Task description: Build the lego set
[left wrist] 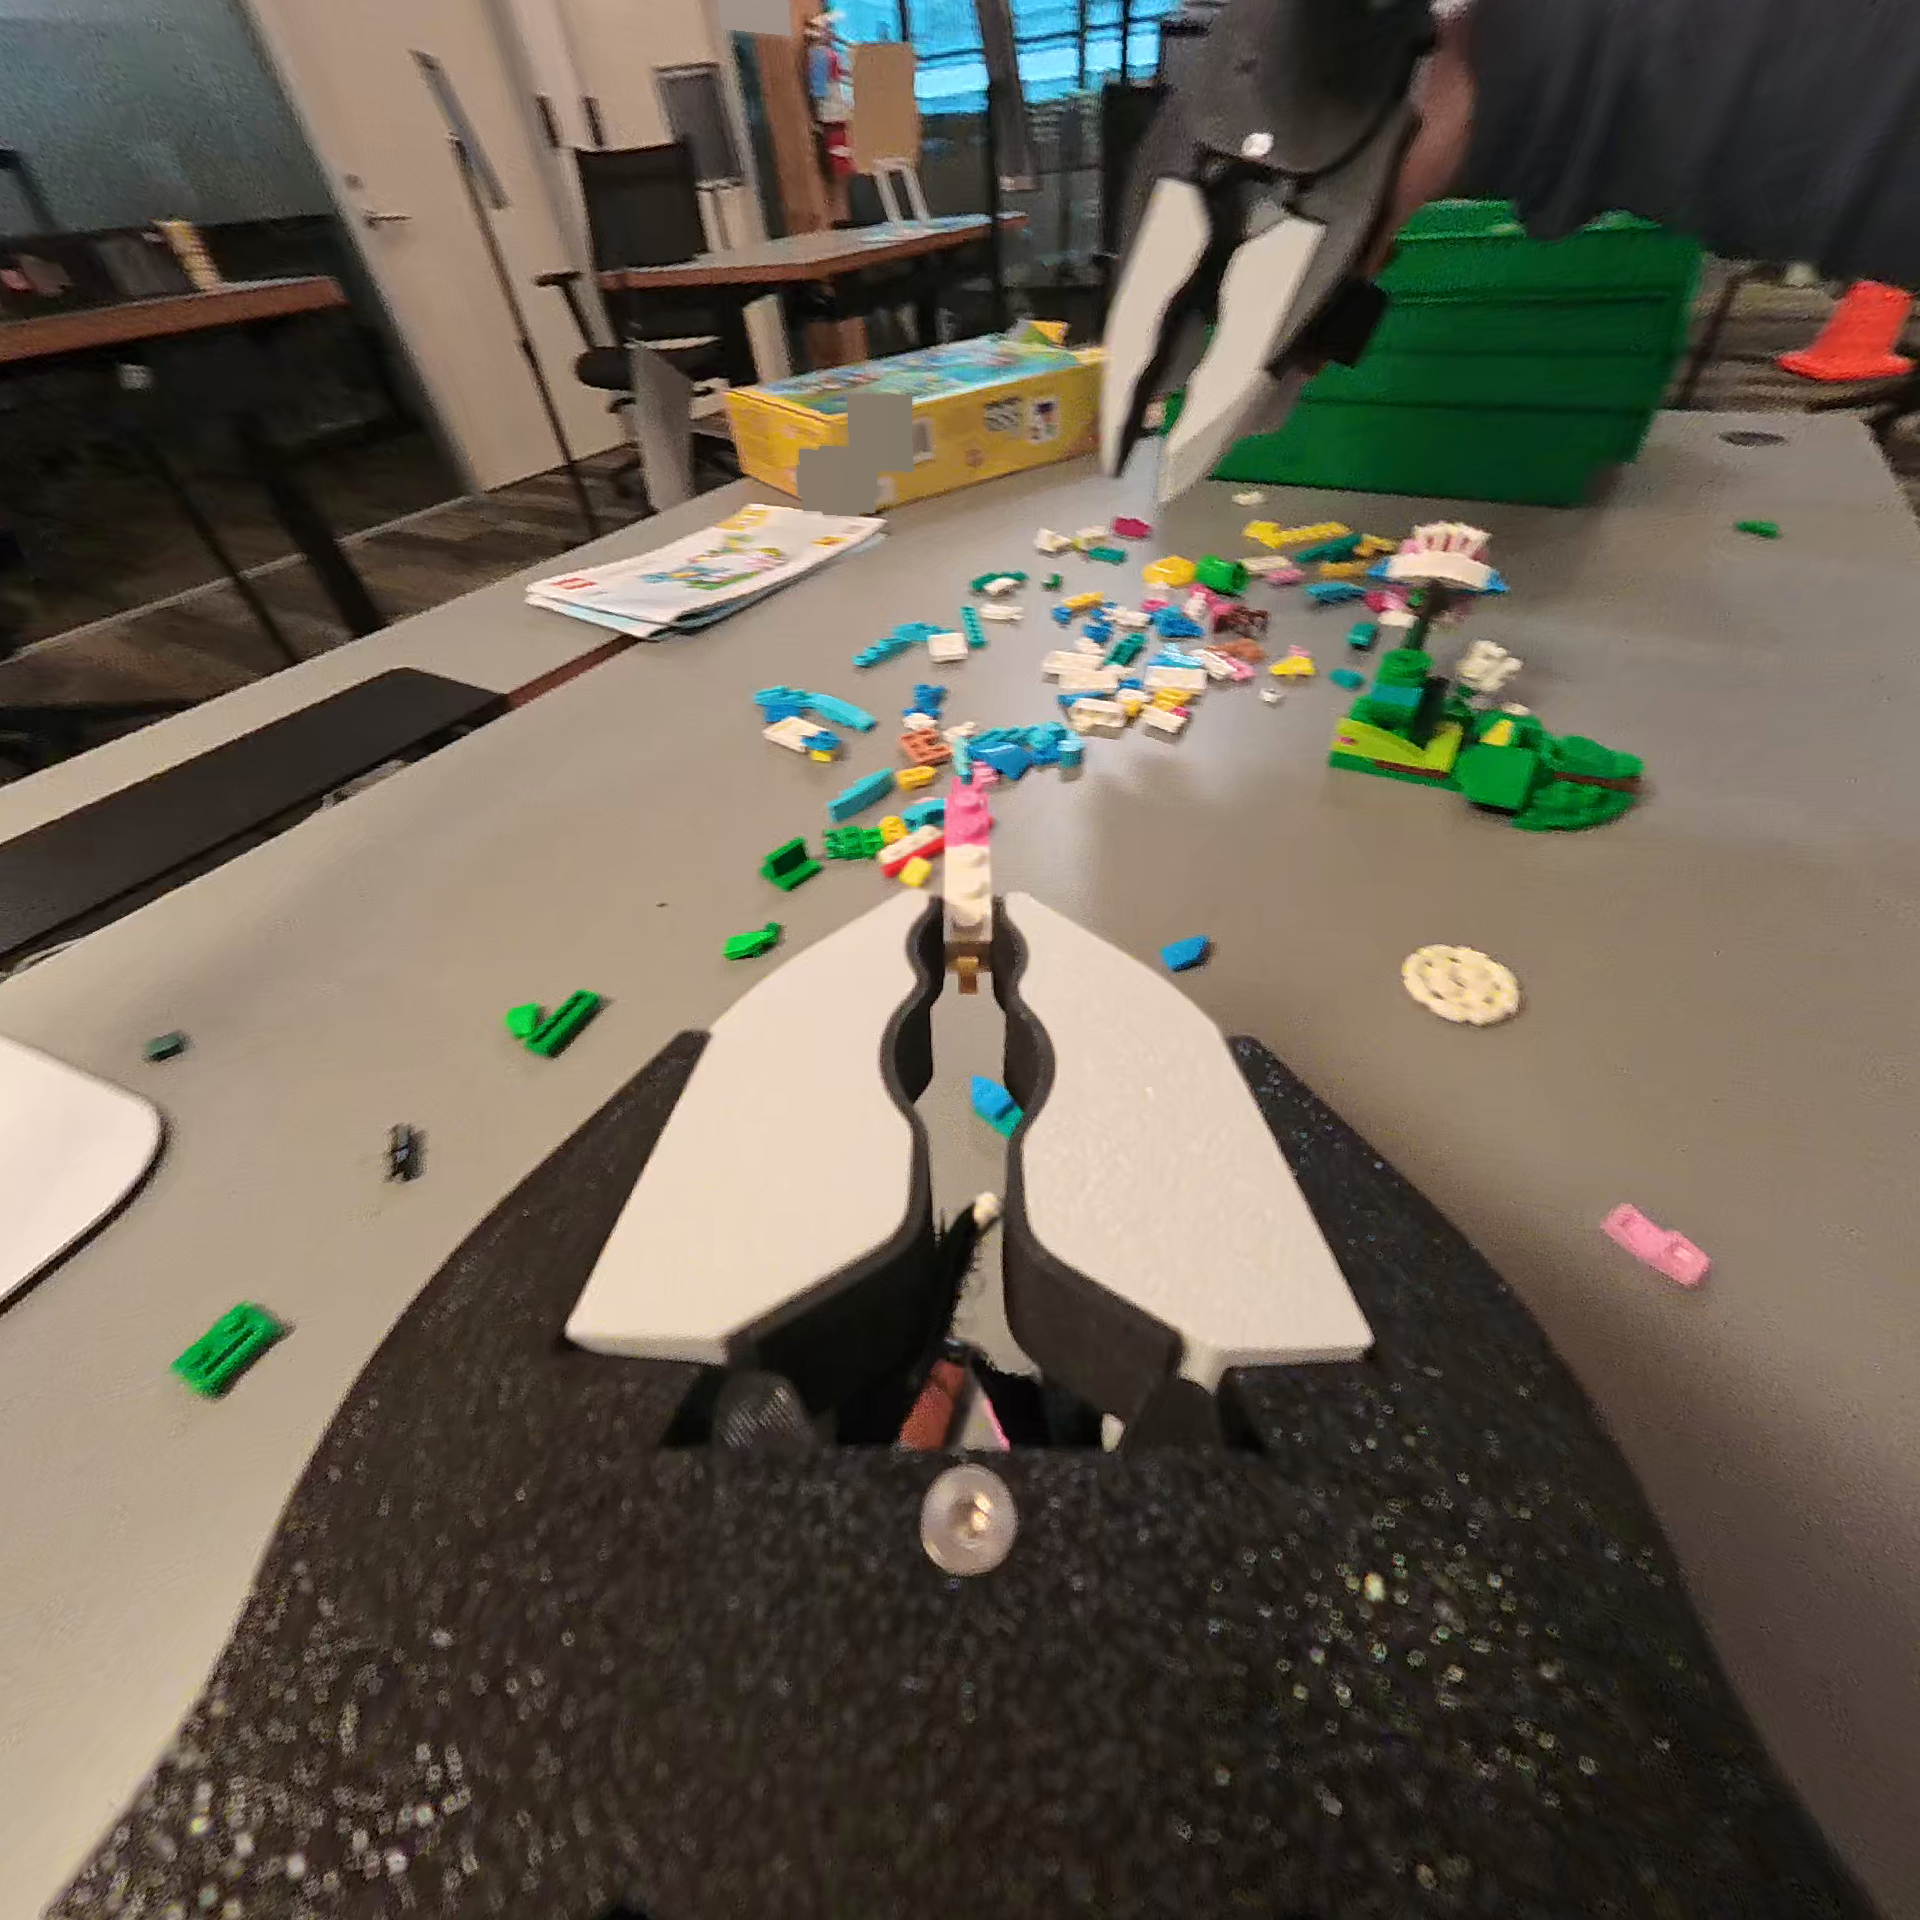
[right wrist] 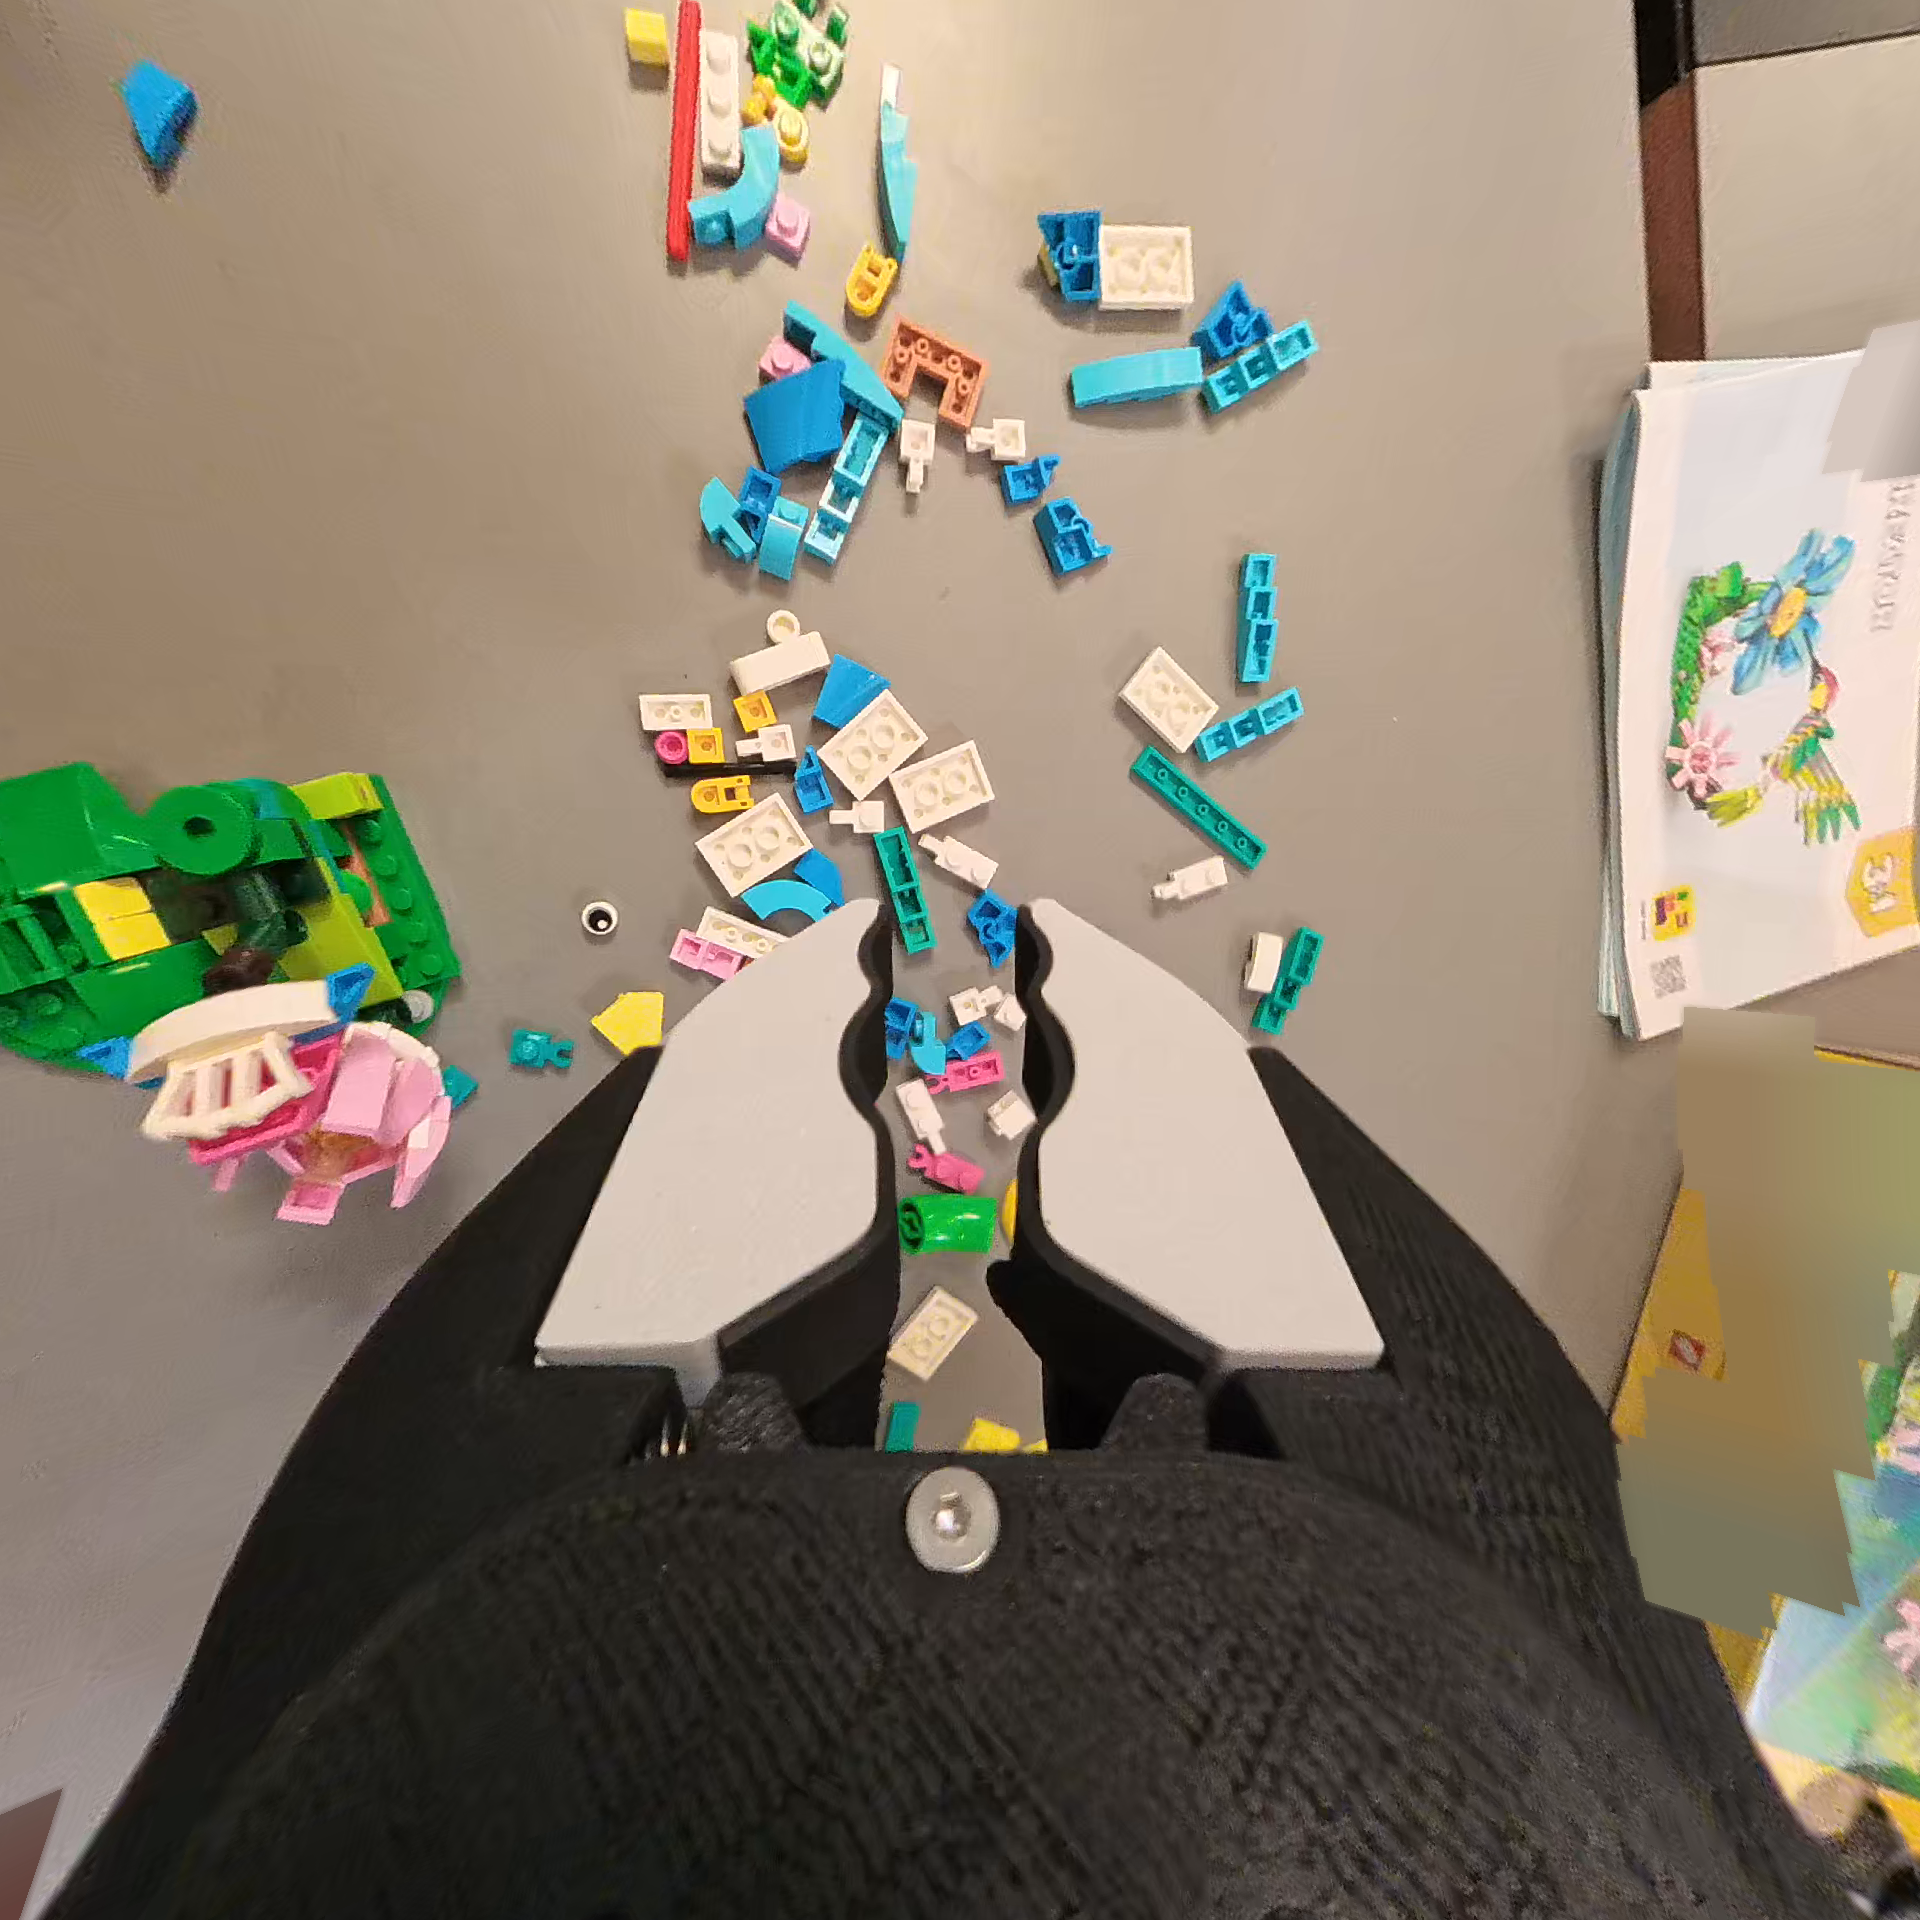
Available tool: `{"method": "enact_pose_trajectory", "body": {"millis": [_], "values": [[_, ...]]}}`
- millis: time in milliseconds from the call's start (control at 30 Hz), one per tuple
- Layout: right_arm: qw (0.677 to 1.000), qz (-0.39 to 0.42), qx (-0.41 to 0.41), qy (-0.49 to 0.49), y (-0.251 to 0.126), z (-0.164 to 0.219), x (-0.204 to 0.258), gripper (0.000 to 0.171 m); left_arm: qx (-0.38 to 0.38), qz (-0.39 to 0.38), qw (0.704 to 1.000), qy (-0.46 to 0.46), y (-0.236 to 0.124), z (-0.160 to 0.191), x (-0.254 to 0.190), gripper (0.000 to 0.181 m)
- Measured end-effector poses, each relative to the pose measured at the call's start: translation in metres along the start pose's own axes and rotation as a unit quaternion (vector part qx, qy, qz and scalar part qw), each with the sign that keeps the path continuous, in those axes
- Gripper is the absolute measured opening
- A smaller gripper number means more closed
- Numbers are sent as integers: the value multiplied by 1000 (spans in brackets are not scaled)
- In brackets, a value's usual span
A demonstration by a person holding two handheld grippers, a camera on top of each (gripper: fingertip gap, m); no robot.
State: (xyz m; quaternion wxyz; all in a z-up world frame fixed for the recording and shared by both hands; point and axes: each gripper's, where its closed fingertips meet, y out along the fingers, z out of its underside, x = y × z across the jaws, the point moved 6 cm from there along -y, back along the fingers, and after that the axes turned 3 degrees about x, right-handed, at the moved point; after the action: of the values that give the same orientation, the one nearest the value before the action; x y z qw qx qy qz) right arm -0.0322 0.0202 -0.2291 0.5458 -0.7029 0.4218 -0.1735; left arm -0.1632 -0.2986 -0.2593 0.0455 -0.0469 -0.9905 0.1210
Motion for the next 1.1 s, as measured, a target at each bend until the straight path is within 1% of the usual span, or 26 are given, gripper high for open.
{"method": "enact_pose_trajectory", "body": {"millis": [33,233,333,400,567,700,767,867,967,1100], "values": [[1000,3,-5,7,-3,2,1,21,-3,-19,1000,-5,-2,0,4,8],[999,24,-24,42,-17,18,10,21,-41,-145,989,-15,-24,-6,34,8],[997,43,-37,52,-21,21,14,21,-32,-229,973,28,-49,-10,63,8],[996,53,-48,53,-24,21,18,20,-32,-253,967,19,-68,-11,80,8],[995,64,-62,42,-28,22,32,21,-50,-222,974,-23,-110,-24,101,8],[994,71,-67,38,-29,27,42,21,-115,-204,972,-29,-147,-44,99,8],[994,73,-68,44,-29,31,44,21,-141,-196,970,-35,-159,-49,97,8],[994,76,-65,54,-31,38,46,20,-147,-205,967,-35,-167,-49,99,8],[993,82,-64,61,-36,42,48,20,-133,-234,963,-25,-179,-46,105,8],[991,94,-64,65,-44,47,51,20,-177,-256,949,-47,-208,-46,110,8]]}}
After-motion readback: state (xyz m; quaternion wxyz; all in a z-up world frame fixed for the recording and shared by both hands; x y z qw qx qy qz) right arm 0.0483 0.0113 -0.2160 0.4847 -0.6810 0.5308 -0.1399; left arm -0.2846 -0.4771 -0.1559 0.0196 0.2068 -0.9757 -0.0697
